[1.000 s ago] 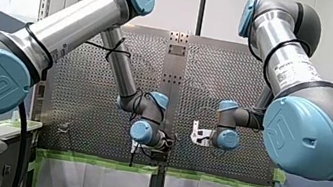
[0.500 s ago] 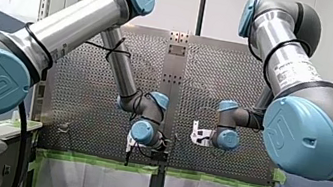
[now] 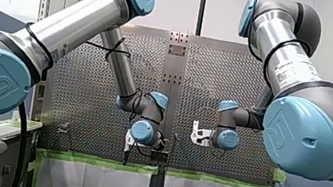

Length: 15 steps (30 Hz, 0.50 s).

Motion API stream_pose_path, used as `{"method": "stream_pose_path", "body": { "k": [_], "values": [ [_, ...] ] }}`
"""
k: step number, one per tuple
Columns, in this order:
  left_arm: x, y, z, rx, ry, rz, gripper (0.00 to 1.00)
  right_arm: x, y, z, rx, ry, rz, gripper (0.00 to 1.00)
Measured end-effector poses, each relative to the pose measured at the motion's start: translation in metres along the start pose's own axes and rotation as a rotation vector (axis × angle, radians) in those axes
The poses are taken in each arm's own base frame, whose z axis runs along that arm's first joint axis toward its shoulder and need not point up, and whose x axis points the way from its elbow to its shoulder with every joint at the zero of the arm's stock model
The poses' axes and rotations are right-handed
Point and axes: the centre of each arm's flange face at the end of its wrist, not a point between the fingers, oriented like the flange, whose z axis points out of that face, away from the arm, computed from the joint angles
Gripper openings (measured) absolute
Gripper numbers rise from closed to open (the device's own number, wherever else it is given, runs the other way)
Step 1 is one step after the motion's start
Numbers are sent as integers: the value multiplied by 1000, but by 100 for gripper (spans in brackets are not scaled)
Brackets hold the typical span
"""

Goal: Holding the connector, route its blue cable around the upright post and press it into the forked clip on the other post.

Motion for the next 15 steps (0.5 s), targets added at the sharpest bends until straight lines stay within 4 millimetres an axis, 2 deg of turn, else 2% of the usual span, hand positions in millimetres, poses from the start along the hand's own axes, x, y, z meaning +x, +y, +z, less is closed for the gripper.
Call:
{"method": "stream_pose_path", "body": {
  "k": [15],
  "values": [
    [0, 1, 0, -4, 8, 7, 100, 0, -1, 0, 1, -4, -2, 0]
  ]
}}
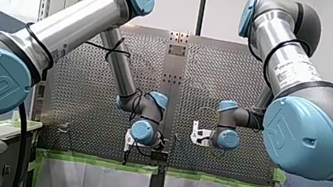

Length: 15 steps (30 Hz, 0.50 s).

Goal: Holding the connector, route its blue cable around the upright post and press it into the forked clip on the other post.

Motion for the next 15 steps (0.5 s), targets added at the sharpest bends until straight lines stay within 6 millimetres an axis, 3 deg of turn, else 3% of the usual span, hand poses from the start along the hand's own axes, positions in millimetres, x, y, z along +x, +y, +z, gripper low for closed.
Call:
{"method": "stream_pose_path", "body": {
  "k": [15],
  "values": [
    [20, 9, -22, -57, 47, 37, 100, -2, -16, -8, 20, -50, -100, 0]
  ]
}}
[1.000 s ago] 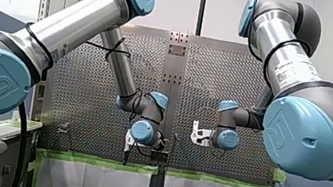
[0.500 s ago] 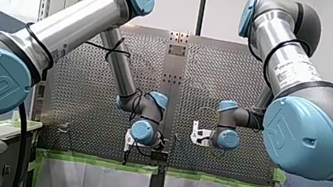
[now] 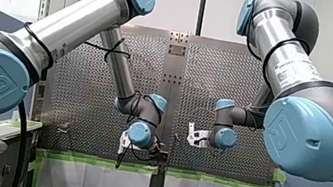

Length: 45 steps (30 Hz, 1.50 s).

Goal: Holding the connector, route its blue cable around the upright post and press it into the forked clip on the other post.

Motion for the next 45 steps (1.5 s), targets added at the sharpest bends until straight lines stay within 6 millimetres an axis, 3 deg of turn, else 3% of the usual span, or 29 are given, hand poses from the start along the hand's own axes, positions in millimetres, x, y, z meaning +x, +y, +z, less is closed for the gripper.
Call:
{"method": "stream_pose_path", "body": {
  "k": [6, 16, 36, 45],
  "values": [
    [7, 6, -5, -24, -4, 0, 100, 11, -10, -6, 1, -5, -25, 0],
    [13, 15, -9, -44, -14, -11, 100, 30, -36, -39, -11, -14, -22, 0],
    [11, 16, -5, -41, -47, -65, 100, 66, -38, -92, -54, 108, 57, 0],
    [18, 26, -9, -50, -47, -87, 100, 52, -48, -114, -43, 129, 102, 0]
  ]
}}
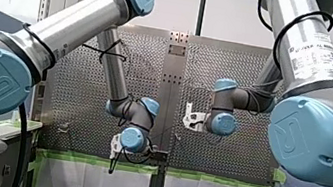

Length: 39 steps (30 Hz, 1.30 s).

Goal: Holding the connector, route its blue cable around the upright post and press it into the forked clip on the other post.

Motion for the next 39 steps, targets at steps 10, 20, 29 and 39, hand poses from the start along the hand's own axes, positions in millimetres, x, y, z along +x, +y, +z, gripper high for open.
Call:
{"method": "stream_pose_path", "body": {
  "k": [10, 20, 29, 39],
  "values": [
    [-1, 3, 2, 0, -8, -10, 100, -27, 9, -27, -79, -7, 15, 0],
    [-4, -8, 6, 81, -46, -40, 100, -77, 22, -53, -164, -81, 5, 0],
    [-10, -19, 14, 185, -91, -138, 100, -115, 24, -56, -164, -153, -5, 0],
    [-9, -17, 20, 252, -53, -161, 100, -110, 20, -49, -131, -155, 0, 0]
  ]
}}
